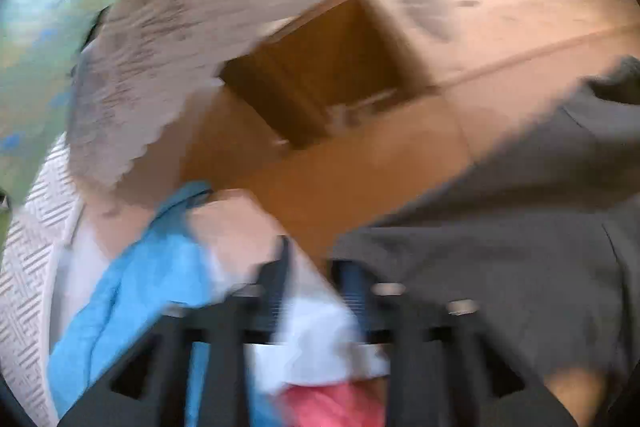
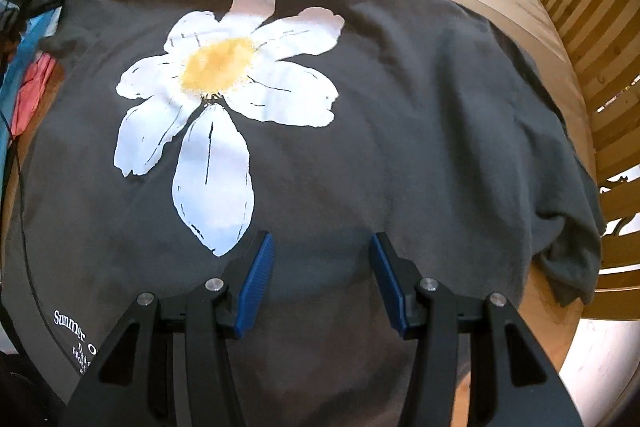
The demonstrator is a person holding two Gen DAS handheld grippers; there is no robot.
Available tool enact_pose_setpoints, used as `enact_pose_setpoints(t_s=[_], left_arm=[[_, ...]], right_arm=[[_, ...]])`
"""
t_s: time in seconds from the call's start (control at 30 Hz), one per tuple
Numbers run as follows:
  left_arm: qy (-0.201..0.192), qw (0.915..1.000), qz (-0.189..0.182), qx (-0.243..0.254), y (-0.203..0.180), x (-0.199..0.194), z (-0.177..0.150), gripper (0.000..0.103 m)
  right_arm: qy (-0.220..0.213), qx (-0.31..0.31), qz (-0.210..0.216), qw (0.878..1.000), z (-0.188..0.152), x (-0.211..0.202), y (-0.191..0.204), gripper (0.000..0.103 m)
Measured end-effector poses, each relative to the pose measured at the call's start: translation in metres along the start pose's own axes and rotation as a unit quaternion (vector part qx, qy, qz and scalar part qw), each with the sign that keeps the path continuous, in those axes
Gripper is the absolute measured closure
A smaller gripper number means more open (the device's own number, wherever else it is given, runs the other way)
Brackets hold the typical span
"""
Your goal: Fold clothes
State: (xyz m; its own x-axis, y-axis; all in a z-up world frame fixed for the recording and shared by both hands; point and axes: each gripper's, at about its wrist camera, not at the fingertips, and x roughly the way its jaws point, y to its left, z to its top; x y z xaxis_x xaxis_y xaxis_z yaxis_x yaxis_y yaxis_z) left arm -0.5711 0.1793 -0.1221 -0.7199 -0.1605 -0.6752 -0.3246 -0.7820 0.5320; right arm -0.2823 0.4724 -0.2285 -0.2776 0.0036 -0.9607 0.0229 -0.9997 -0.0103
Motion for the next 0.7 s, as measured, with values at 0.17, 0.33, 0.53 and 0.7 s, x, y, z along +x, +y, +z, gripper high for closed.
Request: enact_pose_setpoints(t_s=[0.17, 0.33, 0.53, 0.7], left_arm=[[-0.046, 0.9980, 0.005, 0.044, -0.005, -0.033, 0.001, 0.050], [-0.019, 0.9980, -0.020, 0.057, -0.003, -0.018, 0.003, 0.043], [-0.089, 0.9696, -0.203, 0.103, -0.069, -0.062, 0.050, 0.044], [-0.092, 0.9528, -0.216, 0.192, -0.145, -0.060, 0.085, 0.042]], right_arm=[[-0.012, 0.003, 0.011, 1.000, 0.015, -0.017, -0.011, 0.053], [-0.070, 0.031, 0.019, 0.997, 0.053, -0.041, -0.042, 0.053], [-0.120, 0.038, -0.025, 0.992, 0.143, -0.026, -0.073, 0.053], [-0.084, 0.015, -0.057, 0.995, 0.182, 0.015, -0.088, 0.053]])
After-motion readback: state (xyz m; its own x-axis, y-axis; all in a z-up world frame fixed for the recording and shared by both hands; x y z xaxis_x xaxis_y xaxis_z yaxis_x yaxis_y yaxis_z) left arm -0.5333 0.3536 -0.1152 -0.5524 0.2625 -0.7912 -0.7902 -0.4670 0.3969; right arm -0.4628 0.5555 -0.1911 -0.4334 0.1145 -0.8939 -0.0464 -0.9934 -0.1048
